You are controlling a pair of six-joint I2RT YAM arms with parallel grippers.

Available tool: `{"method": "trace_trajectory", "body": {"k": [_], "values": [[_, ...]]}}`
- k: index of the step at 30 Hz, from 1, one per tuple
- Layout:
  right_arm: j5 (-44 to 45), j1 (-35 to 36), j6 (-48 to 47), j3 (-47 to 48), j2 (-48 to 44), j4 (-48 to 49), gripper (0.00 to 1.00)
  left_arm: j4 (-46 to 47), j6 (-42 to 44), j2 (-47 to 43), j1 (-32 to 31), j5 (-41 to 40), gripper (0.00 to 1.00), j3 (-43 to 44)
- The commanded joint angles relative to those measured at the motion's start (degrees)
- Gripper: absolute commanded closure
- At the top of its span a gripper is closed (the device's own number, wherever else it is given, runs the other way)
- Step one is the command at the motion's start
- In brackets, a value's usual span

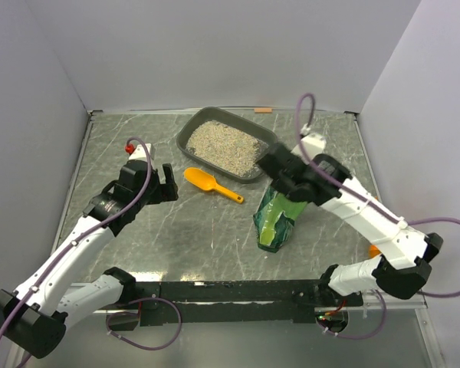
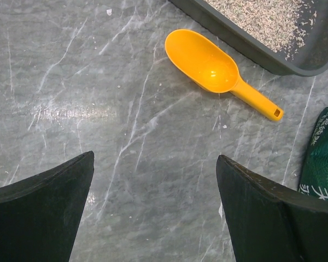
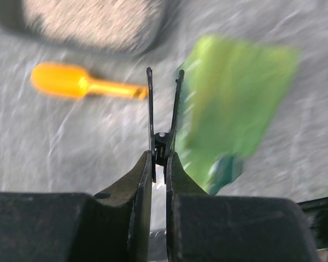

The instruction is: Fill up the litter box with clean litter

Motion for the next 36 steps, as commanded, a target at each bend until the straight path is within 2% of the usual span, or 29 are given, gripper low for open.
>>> {"method": "trace_trajectory", "body": {"k": [1, 3, 4, 9, 14, 18, 20, 24, 36], "values": [[0.62, -12.48, -12.18, -1.01, -6.01, 3.21, 1.00, 1.48, 0.65, 0.52, -0.29, 0.84, 0.03, 2.28], [-1.13, -17.95, -14.83, -3.47, -7.77, 8.12, 1.00, 1.83, 0.91, 0.69, -0.38, 1.10, 0.03, 2.37], [-1.84, -23.03, -16.15, -4.43, -7.78, 8.93, 1.00, 1.92, 1.00, 0.69, -0.38, 1.19, 0.03, 2.37], [-8.33, -35.53, -20.20, -9.18, -7.69, 16.66, 1.00, 2.88, 1.53, 0.34, -0.46, 2.68, 0.03, 1.32], [-14.06, -45.73, -23.46, -17.96, -4.53, 25.10, 1.00, 3.24, 1.44, 0.16, -0.46, 4.00, 0.03, 1.05], [-16.17, -48.99, -28.01, -26.05, -3.65, 32.83, 1.00, 2.45, 1.71, 0.60, -0.46, 4.71, 0.03, 2.02], [-20.90, -50.75, -30.57, -28.96, -2.60, 37.32, 1.00, 2.79, 1.71, 0.17, -0.46, 4.79, 0.03, 1.67], [-22.68, -53.22, -36.01, -30.19, 0.30, 39.52, 1.00, 4.38, 1.88, -0.71, -0.46, 7.60, 0.03, 0.18], [-30.41, -56.65, -41.47, -36.78, 8.22, 46.38, 1.00, 4.38, 2.23, -1.50, -0.38, 6.90, 0.03, -0.53]]}}
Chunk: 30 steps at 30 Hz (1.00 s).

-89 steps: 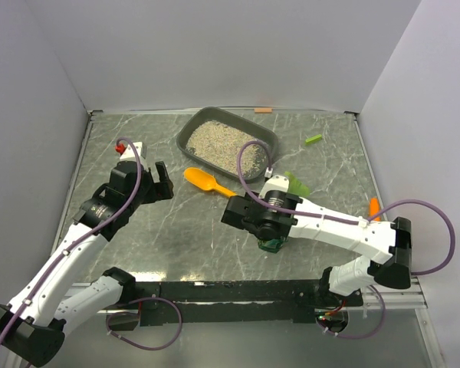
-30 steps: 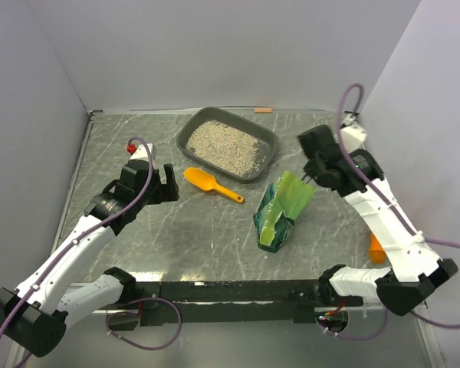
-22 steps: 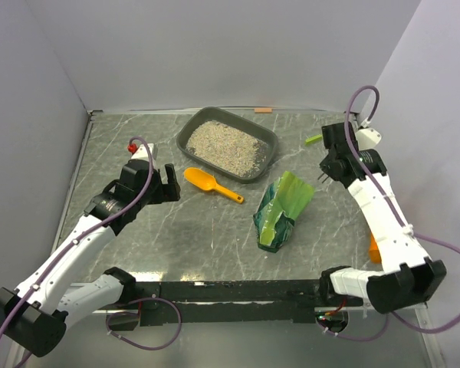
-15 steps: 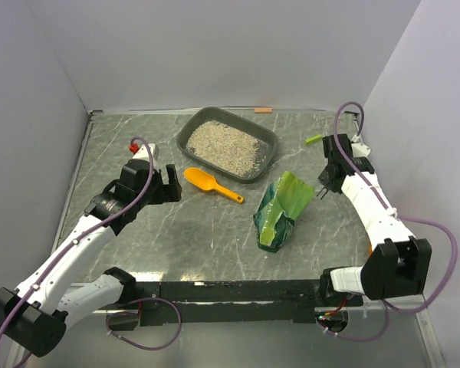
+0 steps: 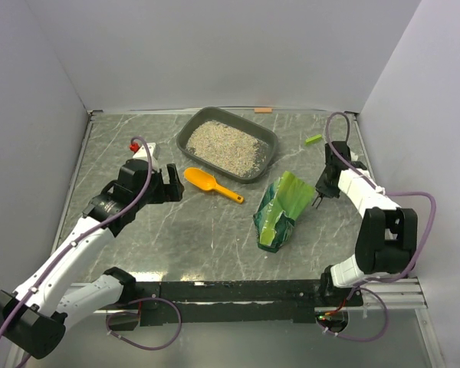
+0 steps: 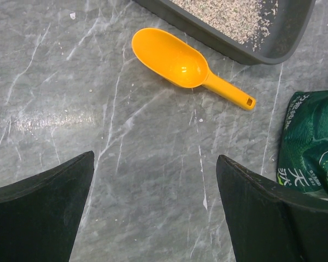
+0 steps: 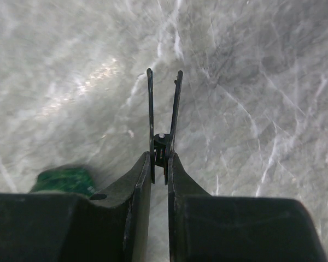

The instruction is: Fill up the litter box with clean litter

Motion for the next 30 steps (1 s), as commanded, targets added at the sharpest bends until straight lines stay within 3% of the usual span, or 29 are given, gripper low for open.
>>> {"method": "trace_trajectory", "body": {"k": [1, 3, 7, 10, 18, 30], "values": [[-2.81, -1.09, -3.53, -1.99, 1.24, 5.57, 1.00, 2.00, 0.79, -1.70, -0.20, 0.72, 0.03, -0.68], [-2.81, -1.27, -4.32, -2.43, 1.86, 5.76, 0.95, 2.08, 0.88, -2.05, -0.20, 0.89, 0.03, -0.94], [-2.89, -1.35, -4.41, -3.40, 1.16, 6.46, 0.61, 2.61, 0.88, -2.67, -0.20, 0.98, 0.03, -1.91], [-3.16, -1.35, -4.59, -3.23, -0.25, 6.20, 0.49, 2.17, 0.71, -2.14, -0.20, 0.98, 0.03, -1.83], [-1.48, -1.79, -6.52, -1.03, -7.09, 0.93, 0.37, 1.47, 0.88, -1.35, -0.11, 1.33, 0.03, -0.77], [-19.49, -2.50, 3.14, -9.28, -30.20, 5.84, 0.37, 1.56, 0.79, -2.14, -0.29, 3.53, 0.03, -0.42]]}}
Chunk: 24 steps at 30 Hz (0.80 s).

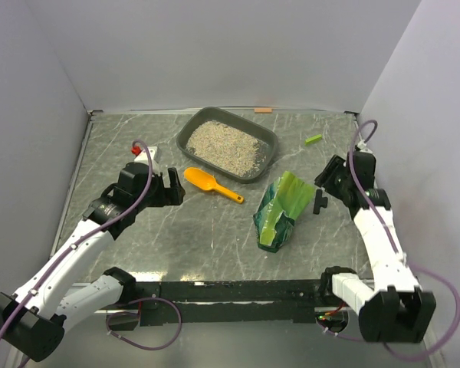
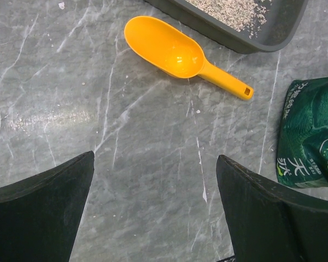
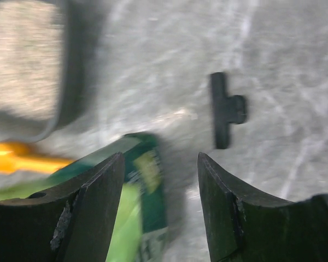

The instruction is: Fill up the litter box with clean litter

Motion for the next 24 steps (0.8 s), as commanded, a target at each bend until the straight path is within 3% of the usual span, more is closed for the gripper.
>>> {"method": "trace_trajectory", "body": {"k": [1, 11, 24], "values": [[-9.53, -0.18, 5.07, -3.53, -6.54, 4.37, 0.37, 1.14, 0.38, -0.83, -0.20, 1.69, 0.03, 1.51], [-18.95, -0.27, 9.37, -12.32, -15.34, 9.74, 0.31, 1.32, 0.29, -1.45, -0.20, 2.13, 0.03, 1.42], [-22.56, -0.27, 11.49, -17.69, -17.80, 13.70, 0.30, 0.70, -0.24, -2.06, -0.20, 1.78, 0.03, 0.80]]}}
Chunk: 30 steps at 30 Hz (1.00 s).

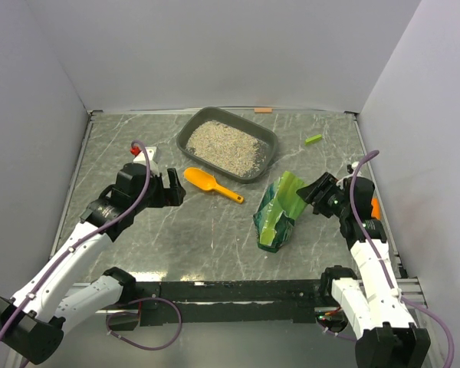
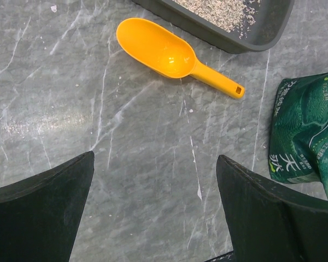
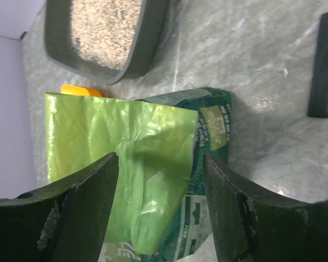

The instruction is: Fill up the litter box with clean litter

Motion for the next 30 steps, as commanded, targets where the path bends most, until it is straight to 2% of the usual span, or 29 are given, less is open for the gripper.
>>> {"method": "trace_trajectory", "body": {"k": [1, 9, 21, 24, 25, 26, 27, 29, 30], "values": [[-4.89, -0.18, 2.44, -2.11, -1.67, 7.05, 0.30, 0.73, -0.22, -0.77, -0.18, 0.21, 0.03, 0.71], [-10.88, -0.27, 5.34, -4.49, -3.70, 12.96, 0.31, 0.55, -0.22, -0.95, -0.18, -0.32, 0.03, 0.71], [-18.44, 0.08, 7.19, -1.06, -3.79, 15.07, 0.43, 0.81, -0.30, -0.68, -0.18, -0.58, 0.03, 0.71], [-19.15, 0.52, 7.19, -0.45, -2.91, 15.07, 0.56, 0.73, -0.30, -0.68, -0.18, -0.58, 0.03, 0.63], [-19.41, 0.70, 7.19, -0.01, -2.47, 15.07, 0.77, 0.73, -0.30, -0.77, -0.18, -0.58, 0.03, 0.63], [-19.59, 1.31, 7.02, 0.43, -2.12, 14.98, 0.92, 0.64, -0.30, -0.86, -0.18, -0.58, 0.03, 0.80], [-19.59, 1.84, 6.40, 1.04, -1.68, 14.64, 1.00, 0.64, -0.30, -0.86, -0.18, -0.58, 0.03, 0.80], [-17.76, 2.89, 4.82, 4.11, -0.54, 12.53, 1.00, 0.38, -0.30, -0.77, -0.18, -0.67, 0.03, 1.06], [-16.18, 6.55, 2.38, 5.87, 0.42, 11.04, 1.00, 0.29, -0.30, -0.77, -0.18, -0.76, 0.03, 1.33]]}}
